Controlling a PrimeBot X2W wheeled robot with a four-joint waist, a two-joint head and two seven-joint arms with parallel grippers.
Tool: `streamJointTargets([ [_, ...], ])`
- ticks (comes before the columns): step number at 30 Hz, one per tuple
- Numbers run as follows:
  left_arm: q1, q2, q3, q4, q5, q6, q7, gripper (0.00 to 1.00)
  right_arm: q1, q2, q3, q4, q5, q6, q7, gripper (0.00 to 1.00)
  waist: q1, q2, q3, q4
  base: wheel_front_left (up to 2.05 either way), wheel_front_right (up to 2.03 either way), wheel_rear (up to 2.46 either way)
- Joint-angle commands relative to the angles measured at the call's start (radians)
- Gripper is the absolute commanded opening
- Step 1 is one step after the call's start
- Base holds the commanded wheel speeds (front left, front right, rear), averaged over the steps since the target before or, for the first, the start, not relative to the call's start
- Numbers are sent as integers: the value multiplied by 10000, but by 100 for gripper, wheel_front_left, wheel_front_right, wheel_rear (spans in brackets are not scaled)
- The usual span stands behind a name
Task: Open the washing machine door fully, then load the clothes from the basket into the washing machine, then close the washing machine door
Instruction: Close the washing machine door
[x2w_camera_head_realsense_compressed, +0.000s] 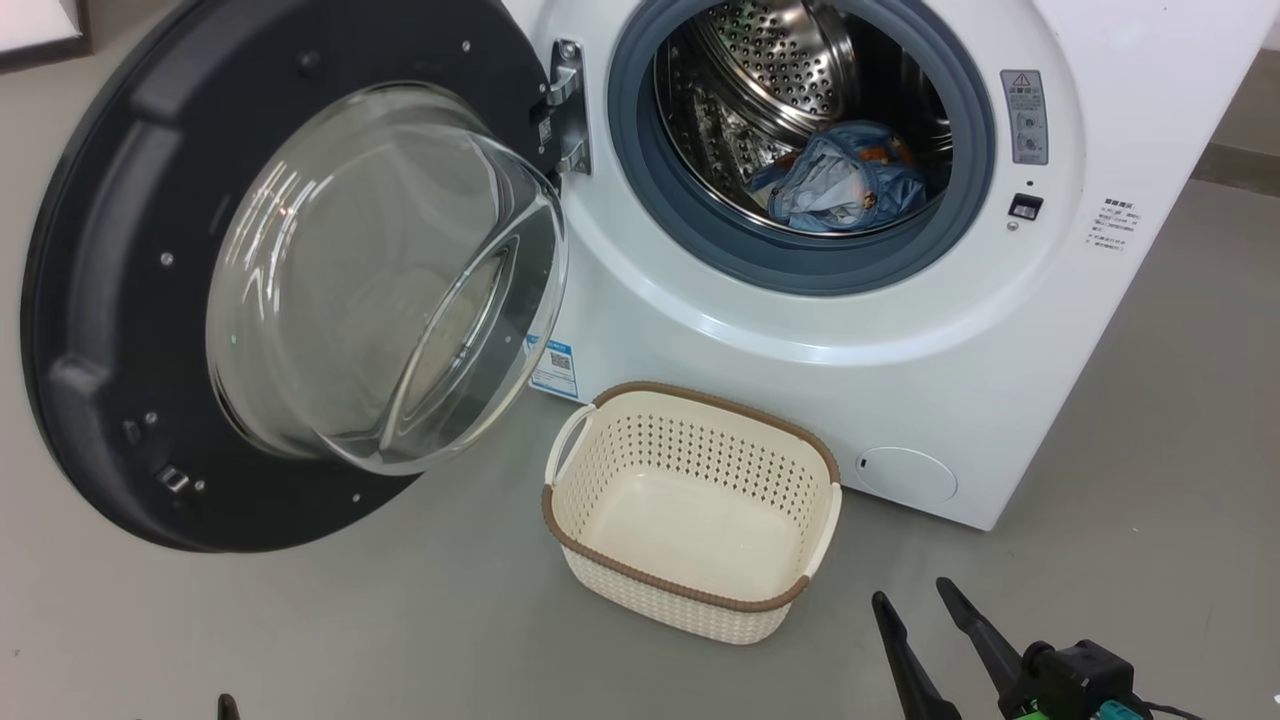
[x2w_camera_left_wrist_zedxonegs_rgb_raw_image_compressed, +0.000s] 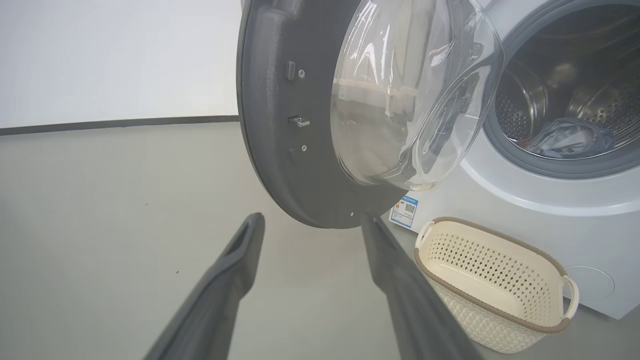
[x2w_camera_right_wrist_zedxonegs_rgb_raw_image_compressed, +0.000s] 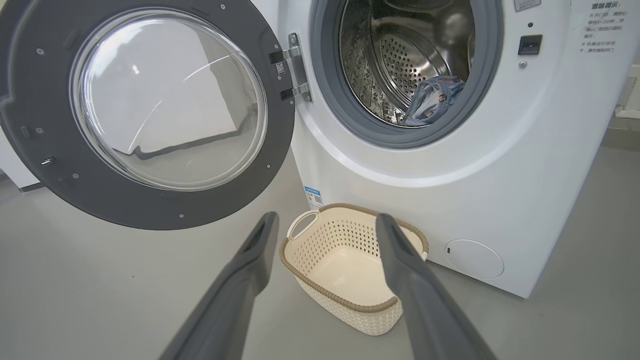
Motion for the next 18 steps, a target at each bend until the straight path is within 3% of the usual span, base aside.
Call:
streamJointTargets([
  [1, -126, 89, 329, -289, -44, 69, -63, 100, -407, -82, 269, -201, -17, 27, -49, 100, 0, 0, -17, -10, 0, 0, 0],
  [13, -136, 89, 298, -223, -29, -46, -63, 100, -195, -72, 151, -274, 12, 27, -49, 100, 0, 0, -136, -126, 0, 0, 0],
  [14, -140, 89, 294, -236, -136, -77, -63, 13, -176, -69, 144, -281, 12, 27, -49, 100, 0, 0, -149, -134, 0, 0, 0],
  [15, -132, 89, 293, -221, -310, -107, -63, 0, -160, -68, 140, -285, 15, 27, -49, 100, 0, 0, -161, -142, 0, 0, 0],
  [18, -108, 89, 331, -172, -726, -159, -63, 0, -120, -66, 130, -294, 14, 27, -49, 100, 0, 0, -210, -170, 0, 0, 0],
])
